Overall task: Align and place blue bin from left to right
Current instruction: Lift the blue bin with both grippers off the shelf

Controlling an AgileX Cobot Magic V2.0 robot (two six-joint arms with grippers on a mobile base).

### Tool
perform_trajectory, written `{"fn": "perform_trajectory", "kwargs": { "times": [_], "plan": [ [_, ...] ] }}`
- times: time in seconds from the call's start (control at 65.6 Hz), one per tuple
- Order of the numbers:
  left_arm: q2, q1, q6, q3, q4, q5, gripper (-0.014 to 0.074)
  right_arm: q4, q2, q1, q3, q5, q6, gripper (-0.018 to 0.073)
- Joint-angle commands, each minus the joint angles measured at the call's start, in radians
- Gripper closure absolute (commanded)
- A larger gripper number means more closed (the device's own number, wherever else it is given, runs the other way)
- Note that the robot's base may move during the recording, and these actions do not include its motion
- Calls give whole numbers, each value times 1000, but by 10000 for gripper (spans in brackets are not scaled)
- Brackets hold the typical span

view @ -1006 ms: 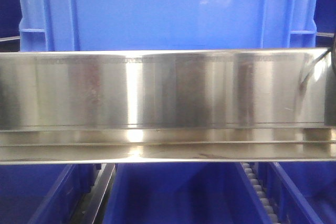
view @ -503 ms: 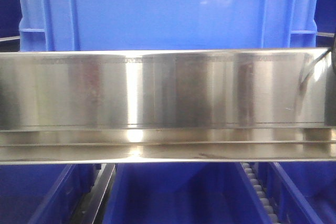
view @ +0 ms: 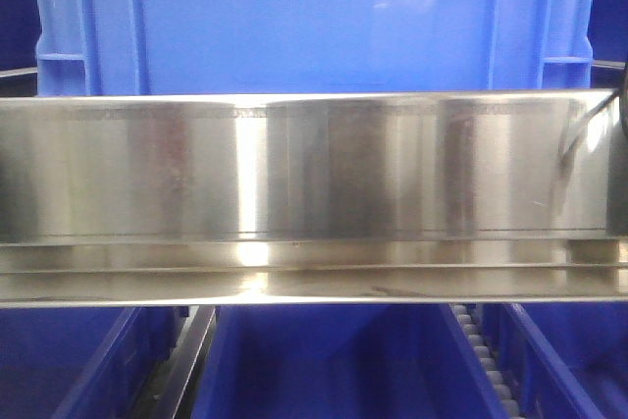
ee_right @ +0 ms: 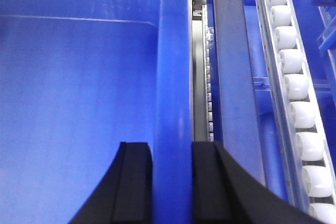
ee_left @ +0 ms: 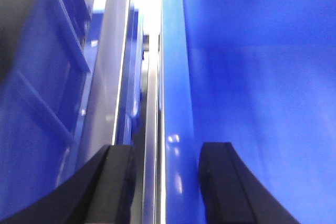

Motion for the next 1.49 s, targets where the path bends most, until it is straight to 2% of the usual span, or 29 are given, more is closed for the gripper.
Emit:
{"fn": "perform_trajectory", "kwargs": {
  "times": [0.0, 0.274, 0.503, 0.914, 0.991, 1.158, 1.478],
  "plan": [
    [-3, -6, -8, -7, -7, -1, 383, -41, -6, -4, -9, 4, -13, 637],
    [0, -6, -11, -7, -7, 1, 383, -41, -6, -4, -9, 7, -13, 637],
    [29, -6, -11, -7, -16, 58, 383, -41, -6, -4, -9, 7, -13, 637],
    [31, -6, -11, -7, -32, 58, 389, -41, -6, -4, -9, 10, -13, 637],
    [31, -6, -11, -7, -34, 58, 435, -41, -6, -4, -9, 10, -13, 637],
    [31, -6, -11, -7, -38, 56, 711, -41, -6, -4, -9, 10, -13, 637],
    [31, -6, -11, -7, -38, 44, 707, -41, -6, -4, -9, 8, -13, 637]
  ]
}}
